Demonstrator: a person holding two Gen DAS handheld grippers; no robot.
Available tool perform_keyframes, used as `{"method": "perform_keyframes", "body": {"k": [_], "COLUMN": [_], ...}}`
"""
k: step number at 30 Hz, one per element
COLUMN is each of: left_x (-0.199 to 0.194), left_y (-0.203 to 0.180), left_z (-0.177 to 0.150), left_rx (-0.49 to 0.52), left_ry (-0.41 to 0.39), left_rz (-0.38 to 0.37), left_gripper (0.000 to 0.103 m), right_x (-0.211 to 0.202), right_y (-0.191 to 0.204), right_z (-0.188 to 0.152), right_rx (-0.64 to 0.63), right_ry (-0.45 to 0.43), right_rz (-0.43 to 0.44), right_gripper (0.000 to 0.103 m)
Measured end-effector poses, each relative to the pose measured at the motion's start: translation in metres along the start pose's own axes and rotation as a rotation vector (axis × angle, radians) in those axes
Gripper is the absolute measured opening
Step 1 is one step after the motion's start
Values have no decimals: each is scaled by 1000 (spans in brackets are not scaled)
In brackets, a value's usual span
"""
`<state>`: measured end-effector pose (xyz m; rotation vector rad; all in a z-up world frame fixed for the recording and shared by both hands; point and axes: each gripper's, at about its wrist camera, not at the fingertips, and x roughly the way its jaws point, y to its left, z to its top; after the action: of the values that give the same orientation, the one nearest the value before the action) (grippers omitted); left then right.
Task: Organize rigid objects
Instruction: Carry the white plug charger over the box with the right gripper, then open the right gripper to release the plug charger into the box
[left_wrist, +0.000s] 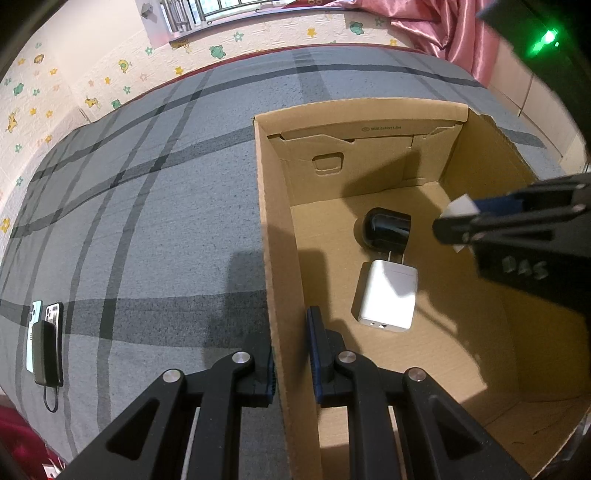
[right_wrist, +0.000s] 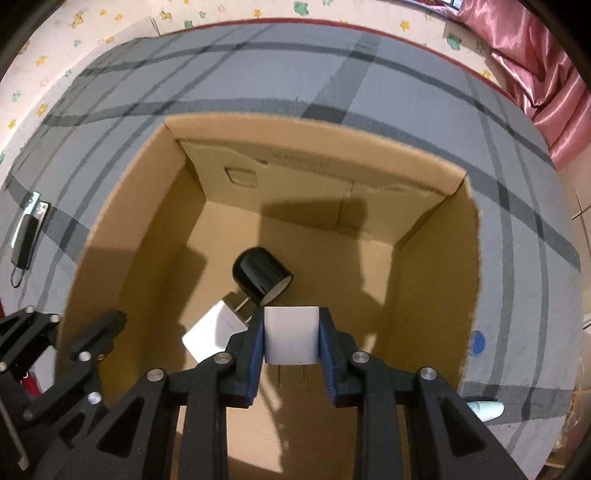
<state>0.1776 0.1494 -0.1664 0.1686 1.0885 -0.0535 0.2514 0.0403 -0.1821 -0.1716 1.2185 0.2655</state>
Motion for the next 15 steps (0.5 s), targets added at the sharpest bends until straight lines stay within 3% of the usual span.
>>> {"method": "perform_keyframes", "body": {"k": [15], "left_x": [-1], "left_y": [-3], "left_z": [1], "left_rx": [5], "left_ry": [0], "left_rz": [10], "left_gripper": [15], "right_x": [30], "right_y": [6], "right_z": [-3], "right_rx": [-1], "right_ry": [70], "right_rz": [-10], "right_gripper": [28]}}
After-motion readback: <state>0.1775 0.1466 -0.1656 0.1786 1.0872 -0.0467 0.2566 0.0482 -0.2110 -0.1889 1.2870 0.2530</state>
